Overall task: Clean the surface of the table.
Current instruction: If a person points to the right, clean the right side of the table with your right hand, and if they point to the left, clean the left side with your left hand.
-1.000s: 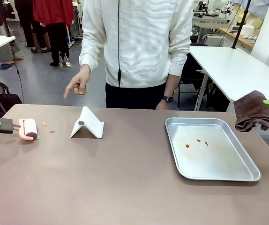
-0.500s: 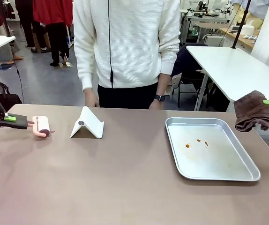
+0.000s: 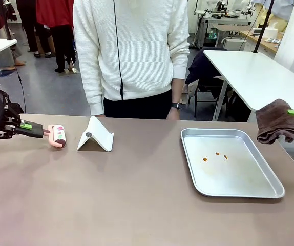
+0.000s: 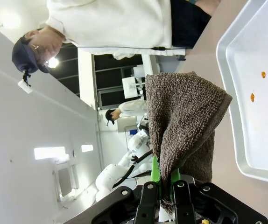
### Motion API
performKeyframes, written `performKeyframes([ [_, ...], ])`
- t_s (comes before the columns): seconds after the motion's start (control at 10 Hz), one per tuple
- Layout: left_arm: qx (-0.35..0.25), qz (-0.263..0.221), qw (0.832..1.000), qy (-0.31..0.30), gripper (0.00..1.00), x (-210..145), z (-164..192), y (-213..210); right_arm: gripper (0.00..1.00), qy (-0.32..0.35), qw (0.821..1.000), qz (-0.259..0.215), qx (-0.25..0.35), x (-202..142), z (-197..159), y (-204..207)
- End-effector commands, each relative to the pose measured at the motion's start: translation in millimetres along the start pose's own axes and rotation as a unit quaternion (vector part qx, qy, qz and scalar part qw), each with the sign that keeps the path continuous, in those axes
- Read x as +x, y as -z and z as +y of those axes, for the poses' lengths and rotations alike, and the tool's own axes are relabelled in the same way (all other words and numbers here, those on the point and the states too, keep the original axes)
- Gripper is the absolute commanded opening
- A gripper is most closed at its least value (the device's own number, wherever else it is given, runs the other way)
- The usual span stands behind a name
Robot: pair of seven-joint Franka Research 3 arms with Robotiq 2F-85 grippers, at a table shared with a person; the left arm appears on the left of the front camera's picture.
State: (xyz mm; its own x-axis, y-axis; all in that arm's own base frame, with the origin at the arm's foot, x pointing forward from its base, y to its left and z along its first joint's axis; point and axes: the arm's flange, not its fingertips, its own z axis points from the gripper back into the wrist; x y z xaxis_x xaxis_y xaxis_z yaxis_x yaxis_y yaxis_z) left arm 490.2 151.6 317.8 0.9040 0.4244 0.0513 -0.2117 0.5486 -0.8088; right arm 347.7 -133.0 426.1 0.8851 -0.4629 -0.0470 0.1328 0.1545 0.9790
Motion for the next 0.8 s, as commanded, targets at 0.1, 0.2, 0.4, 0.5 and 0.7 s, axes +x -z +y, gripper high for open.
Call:
performKeyframes([
  [0.1,-0.014,0.0,1.0,0.002,0.22,-5,1,-17,0.02,0.004,1.0,0.004,0.0,-1,5,-4],
  [0.2,-0.049,0.001,0.999,0.015,0.22,-17,-6,-45,0.02,0.004,1.0,0.004,0.0,-1,5,-4],
  [0.4,-0.13,-0.021,0.988,0.084,0.22,-56,-21,-114,0.02,0.004,1.0,0.004,0.0,-1,5,-4],
  [0.5,-0.152,-0.018,0.982,0.107,0.22,-73,-22,-135,0.02,0.004,1.0,0.004,0.0,-1,5,-4],
  [0.7,-0.179,0.066,0.971,0.142,0.22,-109,-9,-164,0.02,0.004,1.0,0.004,0.0,-1,5,-4],
])
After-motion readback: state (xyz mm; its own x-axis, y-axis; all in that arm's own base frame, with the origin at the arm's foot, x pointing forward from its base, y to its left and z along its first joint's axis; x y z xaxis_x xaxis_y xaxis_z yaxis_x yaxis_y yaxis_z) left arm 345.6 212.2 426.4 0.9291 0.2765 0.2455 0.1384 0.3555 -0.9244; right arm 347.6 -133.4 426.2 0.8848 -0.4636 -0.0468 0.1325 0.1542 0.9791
